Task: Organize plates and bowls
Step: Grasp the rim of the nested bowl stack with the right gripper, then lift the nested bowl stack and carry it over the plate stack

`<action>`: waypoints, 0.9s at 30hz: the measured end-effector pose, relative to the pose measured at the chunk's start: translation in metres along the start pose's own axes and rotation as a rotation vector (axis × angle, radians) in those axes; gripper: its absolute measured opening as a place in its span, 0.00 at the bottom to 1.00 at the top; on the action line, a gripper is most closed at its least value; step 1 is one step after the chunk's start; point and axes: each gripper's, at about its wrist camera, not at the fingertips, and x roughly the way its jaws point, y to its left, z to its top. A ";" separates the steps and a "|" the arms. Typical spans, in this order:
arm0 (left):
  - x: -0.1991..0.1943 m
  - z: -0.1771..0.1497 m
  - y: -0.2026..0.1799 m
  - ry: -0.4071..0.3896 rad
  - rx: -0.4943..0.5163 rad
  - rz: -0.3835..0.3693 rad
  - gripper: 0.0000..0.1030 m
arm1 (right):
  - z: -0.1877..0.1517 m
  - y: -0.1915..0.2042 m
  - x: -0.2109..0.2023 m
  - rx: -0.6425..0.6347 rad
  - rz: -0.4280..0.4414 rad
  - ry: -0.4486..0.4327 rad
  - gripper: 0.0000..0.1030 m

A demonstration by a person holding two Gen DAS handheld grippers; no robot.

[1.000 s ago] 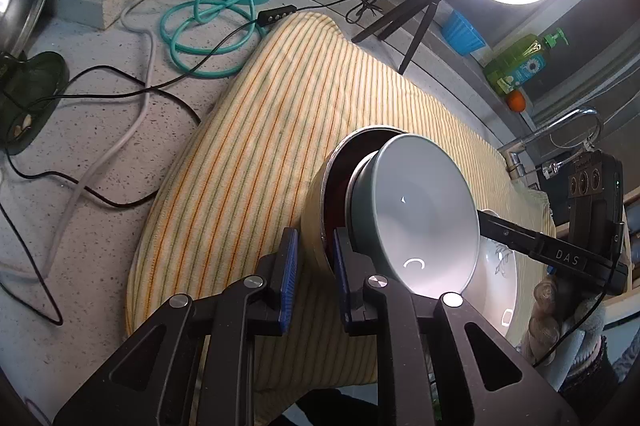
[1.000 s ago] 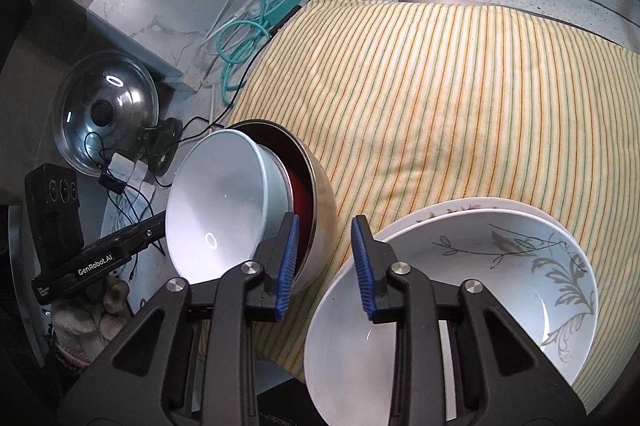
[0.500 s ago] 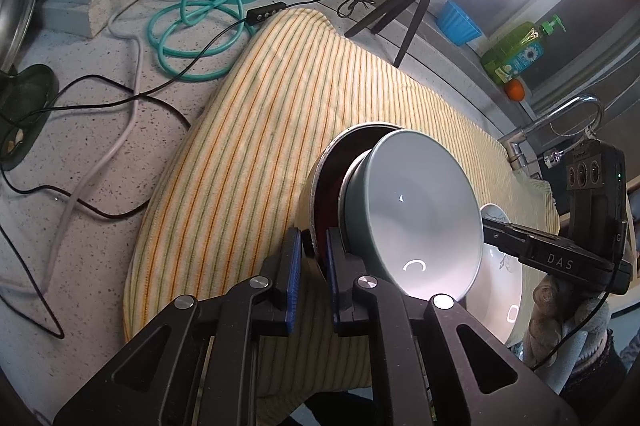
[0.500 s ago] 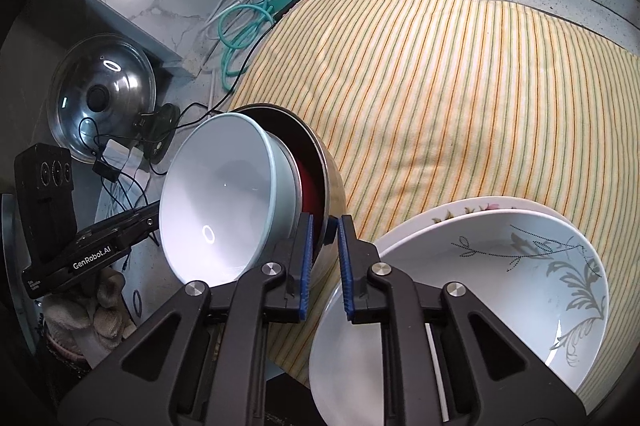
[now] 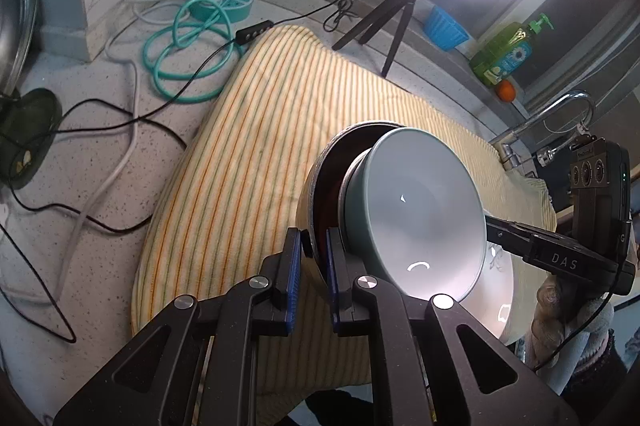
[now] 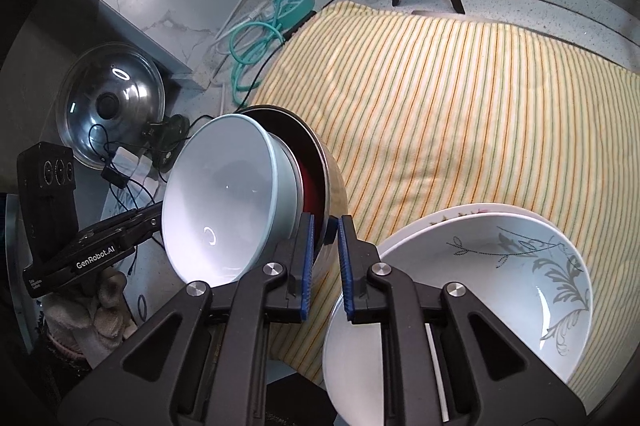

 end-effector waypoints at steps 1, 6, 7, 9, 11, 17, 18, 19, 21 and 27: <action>-0.002 0.001 -0.003 -0.005 0.006 -0.003 0.08 | 0.000 0.001 -0.005 0.000 -0.001 -0.009 0.12; -0.013 0.008 -0.022 -0.035 0.034 -0.027 0.08 | -0.004 -0.004 -0.030 0.012 -0.001 -0.043 0.12; -0.015 0.008 -0.026 -0.039 0.042 -0.032 0.08 | -0.005 -0.007 -0.035 0.018 -0.001 -0.049 0.12; -0.018 0.010 -0.037 -0.046 0.064 -0.042 0.08 | -0.009 -0.012 -0.045 0.031 -0.002 -0.062 0.12; -0.021 0.011 -0.046 -0.053 0.079 -0.054 0.08 | -0.013 -0.018 -0.055 0.046 -0.003 -0.073 0.12; -0.020 0.008 -0.080 -0.052 0.134 -0.076 0.08 | -0.028 -0.041 -0.079 0.084 -0.020 -0.097 0.12; -0.019 0.007 -0.085 -0.050 0.141 -0.080 0.08 | -0.031 -0.045 -0.083 0.092 -0.019 -0.100 0.12; -0.017 0.005 -0.090 -0.047 0.143 -0.084 0.08 | -0.034 -0.050 -0.087 0.099 -0.019 -0.103 0.12; -0.014 0.002 -0.099 -0.043 0.147 -0.090 0.08 | -0.040 -0.057 -0.094 0.103 -0.025 -0.105 0.12; 0.000 -0.015 -0.123 -0.023 0.142 -0.106 0.08 | -0.056 -0.081 -0.111 0.113 -0.043 -0.095 0.12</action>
